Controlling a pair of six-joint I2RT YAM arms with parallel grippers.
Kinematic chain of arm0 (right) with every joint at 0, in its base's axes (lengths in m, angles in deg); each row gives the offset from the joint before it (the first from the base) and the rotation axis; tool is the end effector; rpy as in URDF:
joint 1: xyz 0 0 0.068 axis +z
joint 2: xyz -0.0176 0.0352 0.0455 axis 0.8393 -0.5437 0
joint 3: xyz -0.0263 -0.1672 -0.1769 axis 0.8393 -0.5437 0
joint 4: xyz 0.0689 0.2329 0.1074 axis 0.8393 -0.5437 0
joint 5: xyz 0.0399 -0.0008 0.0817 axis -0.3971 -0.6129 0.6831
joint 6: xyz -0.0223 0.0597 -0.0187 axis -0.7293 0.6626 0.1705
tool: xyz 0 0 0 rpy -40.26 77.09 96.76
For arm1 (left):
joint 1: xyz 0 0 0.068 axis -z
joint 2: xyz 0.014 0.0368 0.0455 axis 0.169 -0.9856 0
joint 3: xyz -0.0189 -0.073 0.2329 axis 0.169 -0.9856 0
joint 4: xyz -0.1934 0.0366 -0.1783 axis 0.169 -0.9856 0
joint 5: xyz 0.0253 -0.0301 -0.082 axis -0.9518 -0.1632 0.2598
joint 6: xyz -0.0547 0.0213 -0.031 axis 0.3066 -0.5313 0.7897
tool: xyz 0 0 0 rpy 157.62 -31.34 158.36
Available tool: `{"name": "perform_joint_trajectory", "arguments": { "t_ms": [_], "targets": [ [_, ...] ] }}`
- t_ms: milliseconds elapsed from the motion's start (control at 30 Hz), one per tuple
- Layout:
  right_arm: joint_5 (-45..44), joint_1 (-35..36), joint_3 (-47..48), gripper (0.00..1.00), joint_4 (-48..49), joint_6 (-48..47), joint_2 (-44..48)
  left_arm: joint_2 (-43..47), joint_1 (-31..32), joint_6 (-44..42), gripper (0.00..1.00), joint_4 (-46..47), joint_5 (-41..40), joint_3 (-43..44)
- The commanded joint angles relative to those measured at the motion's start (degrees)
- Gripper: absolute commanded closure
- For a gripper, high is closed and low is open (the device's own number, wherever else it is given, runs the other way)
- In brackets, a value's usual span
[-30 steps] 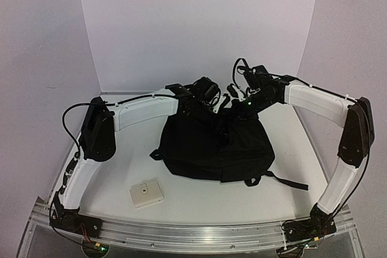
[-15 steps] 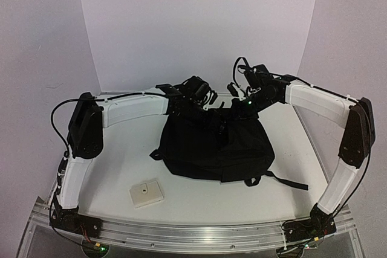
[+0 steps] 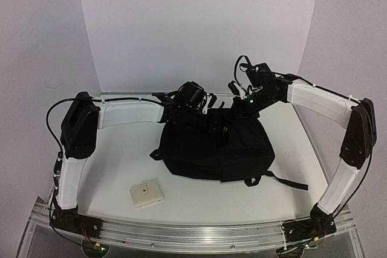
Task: Pack the student bag
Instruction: Place the stationery in the student bag.
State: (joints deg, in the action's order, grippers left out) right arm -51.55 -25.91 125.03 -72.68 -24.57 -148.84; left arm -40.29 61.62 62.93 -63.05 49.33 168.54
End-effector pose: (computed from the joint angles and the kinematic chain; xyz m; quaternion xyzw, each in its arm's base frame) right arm 0.3275 0.2239 0.2564 -0.2174 0.8933 0.3148 0.2361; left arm 0.2966 -0.3991 0.1966 0.2221 0.8725 -0.3601 0.2443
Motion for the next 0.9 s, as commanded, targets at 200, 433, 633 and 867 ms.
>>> {"name": "perform_joint_trajectory", "arguments": {
  "t_ms": [200,433,633,867],
  "targets": [
    [-4.74,-0.29,2.34,1.0,1.75,-0.38,2.07,6.98,0.49,-5.79,0.5,-0.12,-0.52,0.06],
    [-9.62,-0.29,0.95,1.0,1.61,-0.71,1.81,4.45,0.49,-6.37,0.47,-0.28,-0.13,3.77],
    [-8.59,-0.29,1.12,1.0,1.45,-1.55,2.09,6.26,0.46,-6.5,0.42,-1.25,-1.86,2.66],
    [-7.04,-0.25,0.19,1.0,1.53,-2.78,4.32,11.71,-0.49,-7.06,0.28,0.28,-2.67,-3.23]
  ]
}}
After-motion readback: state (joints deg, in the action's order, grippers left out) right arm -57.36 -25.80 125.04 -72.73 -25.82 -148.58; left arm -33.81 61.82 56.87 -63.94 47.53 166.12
